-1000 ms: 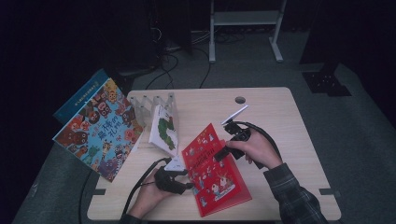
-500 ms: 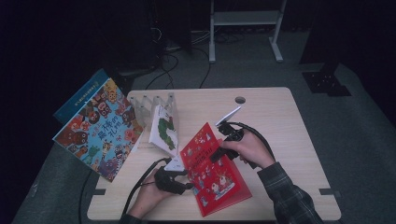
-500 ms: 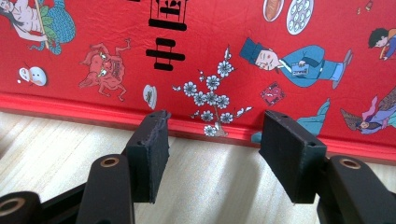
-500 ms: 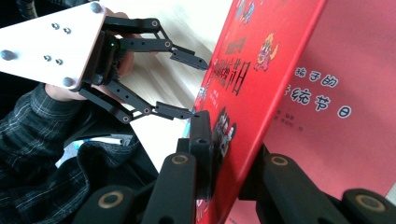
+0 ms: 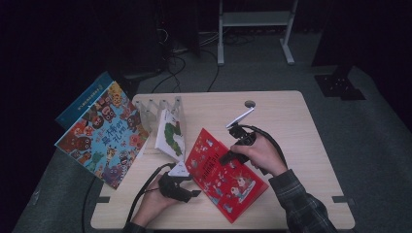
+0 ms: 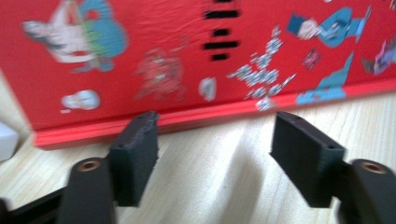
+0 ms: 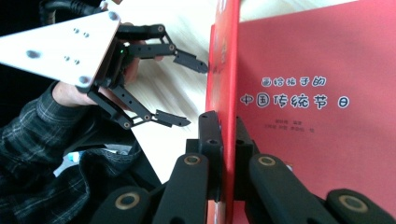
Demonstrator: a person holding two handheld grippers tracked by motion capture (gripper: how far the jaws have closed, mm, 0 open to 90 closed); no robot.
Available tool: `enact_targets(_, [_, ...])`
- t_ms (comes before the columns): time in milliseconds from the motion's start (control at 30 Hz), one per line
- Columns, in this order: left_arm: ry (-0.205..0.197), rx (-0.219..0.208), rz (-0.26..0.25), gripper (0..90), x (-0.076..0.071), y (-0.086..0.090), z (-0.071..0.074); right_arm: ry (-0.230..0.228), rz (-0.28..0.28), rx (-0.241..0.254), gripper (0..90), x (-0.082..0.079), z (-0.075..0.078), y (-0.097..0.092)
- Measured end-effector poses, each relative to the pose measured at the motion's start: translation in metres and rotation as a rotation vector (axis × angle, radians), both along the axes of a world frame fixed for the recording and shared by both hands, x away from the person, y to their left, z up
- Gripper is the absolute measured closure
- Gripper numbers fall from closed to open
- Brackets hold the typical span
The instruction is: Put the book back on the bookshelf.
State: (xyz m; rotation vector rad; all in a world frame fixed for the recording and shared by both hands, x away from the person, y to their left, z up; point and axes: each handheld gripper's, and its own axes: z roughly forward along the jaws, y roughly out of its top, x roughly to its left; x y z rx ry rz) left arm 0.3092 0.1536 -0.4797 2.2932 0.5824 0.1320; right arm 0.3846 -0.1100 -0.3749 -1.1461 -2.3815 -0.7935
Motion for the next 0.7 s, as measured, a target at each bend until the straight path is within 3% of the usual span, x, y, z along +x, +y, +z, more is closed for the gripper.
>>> enact_targets(200, [0.016, -0.059, 0.024, 15.1, 0.003, 0.005, 0.005, -0.055, -0.008, 0.018, 87.7, -0.006, 0.020, -0.009])
enact_targets(333, [0.061, -0.076, 0.031, 8.7, 0.010, 0.008, 0.007, -0.076, -0.016, 0.054, 87.7, -0.010, 0.037, -0.019])
enact_targets(467, [0.079, -0.141, 0.027, 7.1, 0.018, 0.008, 0.012, -0.094, -0.019, 0.068, 87.7, -0.013, 0.051, -0.025])
enact_targets(700, [0.069, -0.208, 0.016, 7.1, 0.030, 0.000, 0.024, -0.123, -0.007, 0.076, 87.7, -0.017, 0.062, -0.027])
